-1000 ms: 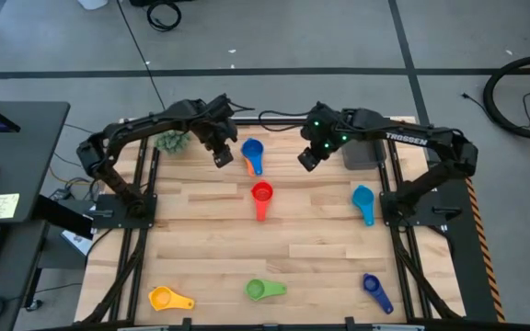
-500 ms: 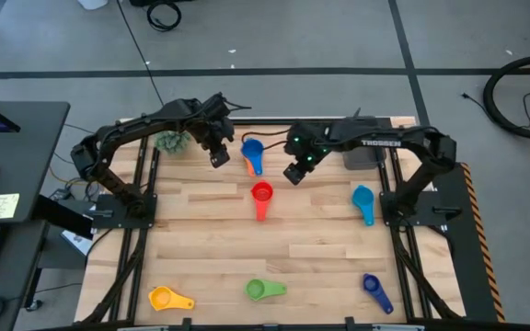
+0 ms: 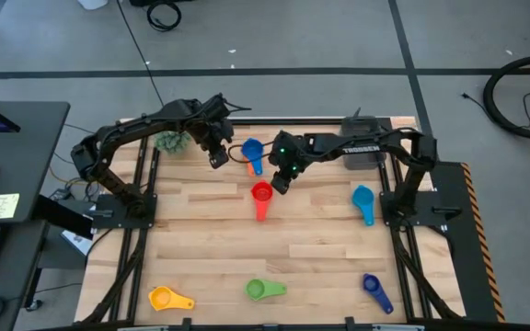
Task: Nest measuring cups in basket
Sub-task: Stack the red measuring cup on top of the blue measuring cup
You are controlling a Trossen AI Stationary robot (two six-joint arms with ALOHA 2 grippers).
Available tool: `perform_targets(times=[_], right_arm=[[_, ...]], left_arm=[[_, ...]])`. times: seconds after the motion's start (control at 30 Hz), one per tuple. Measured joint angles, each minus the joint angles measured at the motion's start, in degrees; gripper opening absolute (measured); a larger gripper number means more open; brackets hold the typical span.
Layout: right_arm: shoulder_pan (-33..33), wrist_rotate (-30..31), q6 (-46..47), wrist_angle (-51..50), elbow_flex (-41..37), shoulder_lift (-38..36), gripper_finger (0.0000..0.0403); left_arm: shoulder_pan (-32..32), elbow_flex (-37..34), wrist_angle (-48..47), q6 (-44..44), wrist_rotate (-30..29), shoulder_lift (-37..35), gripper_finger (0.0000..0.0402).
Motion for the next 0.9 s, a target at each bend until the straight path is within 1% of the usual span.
perform_targets(times=[0.03, 0.17, 0.27, 0.5, 0.7, 0.9], right_arm=[[0.25, 0.62, -0.11, -0.06, -0.02, 0.02, 0.0113], [1.03, 7.36, -1.61, 0.19, 0.00, -0.04, 0.0113], [0.98, 7.50, -1.24, 1.31, 0.00, -0.04, 0.0113], [0.98, 8.83, 5.38, 1.20, 0.00, -0.04, 0.0113], [1.10, 8.72, 8.51, 2.21, 0.00, -0.04, 0.0113], [1.68, 10.16, 9.41, 2.19, -0.02, -0.04, 0.0113]], left_arm=[[0.00, 0.00, 0.01, 0.00, -0.01, 0.00, 0.0101], [-0.02, 0.00, 0.01, 0.02, 0.00, 0.00, 0.0101], [-0.02, 0.00, 0.02, 0.02, -0.01, 0.00, 0.0101], [-0.07, 0.00, 0.03, -0.02, 0.00, 0.00, 0.0101], [-0.07, 0.00, 0.03, -0.04, 0.00, 0.00, 0.0101], [-0.07, 0.00, 0.03, -0.05, 0.00, 0.00, 0.0101]])
